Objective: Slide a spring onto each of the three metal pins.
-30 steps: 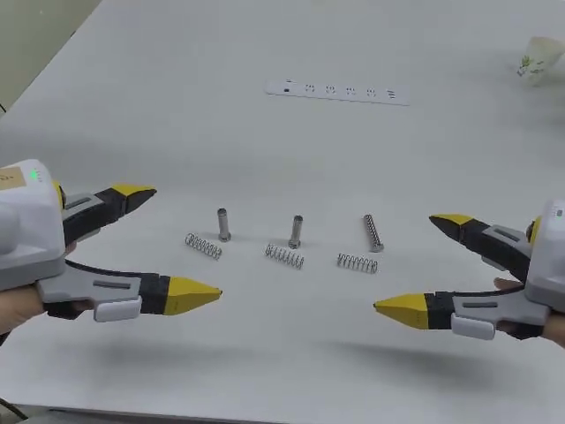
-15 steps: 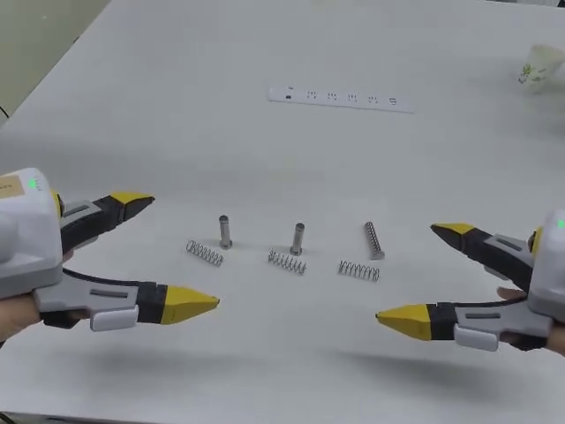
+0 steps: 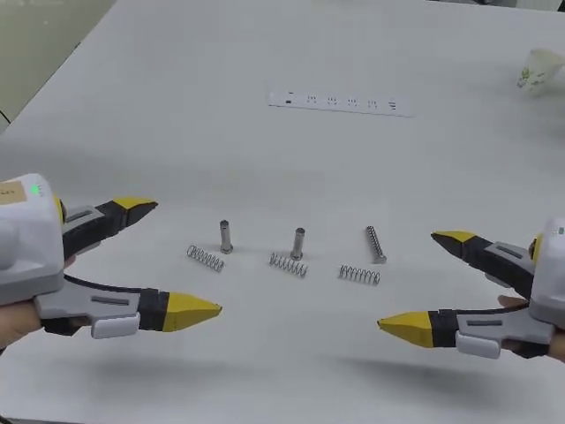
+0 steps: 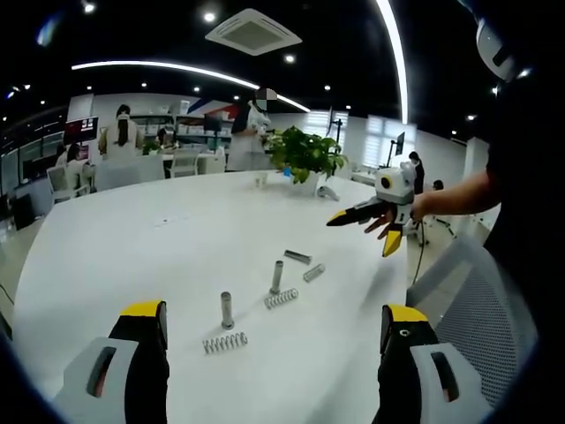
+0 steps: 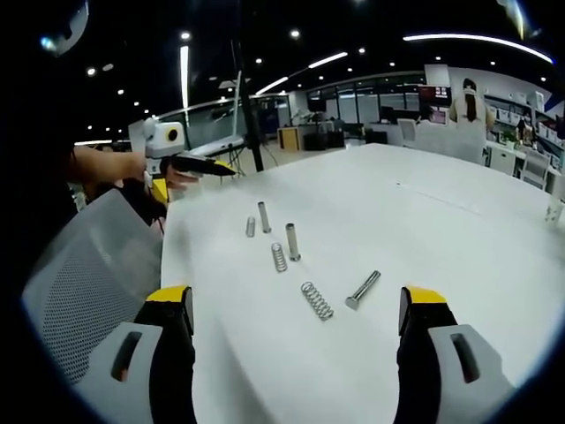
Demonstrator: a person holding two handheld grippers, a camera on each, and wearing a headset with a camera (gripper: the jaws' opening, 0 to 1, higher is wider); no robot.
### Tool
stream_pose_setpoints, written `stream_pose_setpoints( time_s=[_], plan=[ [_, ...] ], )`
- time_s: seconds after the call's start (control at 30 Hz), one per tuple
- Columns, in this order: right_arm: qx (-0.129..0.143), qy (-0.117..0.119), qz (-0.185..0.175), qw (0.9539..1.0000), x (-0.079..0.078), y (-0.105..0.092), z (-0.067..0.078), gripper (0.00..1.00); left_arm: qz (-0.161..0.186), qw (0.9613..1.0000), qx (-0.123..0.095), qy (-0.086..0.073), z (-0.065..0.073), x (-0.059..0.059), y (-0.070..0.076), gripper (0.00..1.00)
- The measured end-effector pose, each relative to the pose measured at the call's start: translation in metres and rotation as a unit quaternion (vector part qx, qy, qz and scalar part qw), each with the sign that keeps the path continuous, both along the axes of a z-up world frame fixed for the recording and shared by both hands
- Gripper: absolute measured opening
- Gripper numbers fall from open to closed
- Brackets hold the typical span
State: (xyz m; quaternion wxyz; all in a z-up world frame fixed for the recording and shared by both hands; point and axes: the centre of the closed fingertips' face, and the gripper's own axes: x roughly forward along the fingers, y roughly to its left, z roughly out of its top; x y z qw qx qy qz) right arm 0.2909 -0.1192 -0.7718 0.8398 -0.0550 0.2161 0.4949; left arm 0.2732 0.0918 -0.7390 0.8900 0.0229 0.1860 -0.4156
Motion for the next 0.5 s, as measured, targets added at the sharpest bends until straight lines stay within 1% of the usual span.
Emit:
stream_pose_setpoints(
  time_s=[0.3,0.37,0.47,0.5],
  plan=[
    [-0.001,0.001,0.003,1.0,0.0012,0.0011,0.0002,0.97,0.002,1.0,-0.001,0.001,-0.0011,0.0005,0.0014,0.98],
    [-0.004,0.004,0.005,1.0,0.0021,0.0016,-0.0005,0.96,0.002,1.0,0.001,0.002,-0.0021,0.0007,0.002,0.98],
    [-0.005,0.01,0.007,0.9999,0.0041,0.0026,-0.0021,0.95,0.002,1.0,-0.002,0.003,-0.0018,0.0,0.0016,0.98],
    [-0.009,0.012,0.01,0.9998,0.0049,0.0034,-0.0035,0.95,0.002,1.0,-0.001,0.003,-0.0025,0.0,0.0018,0.98]
  ],
)
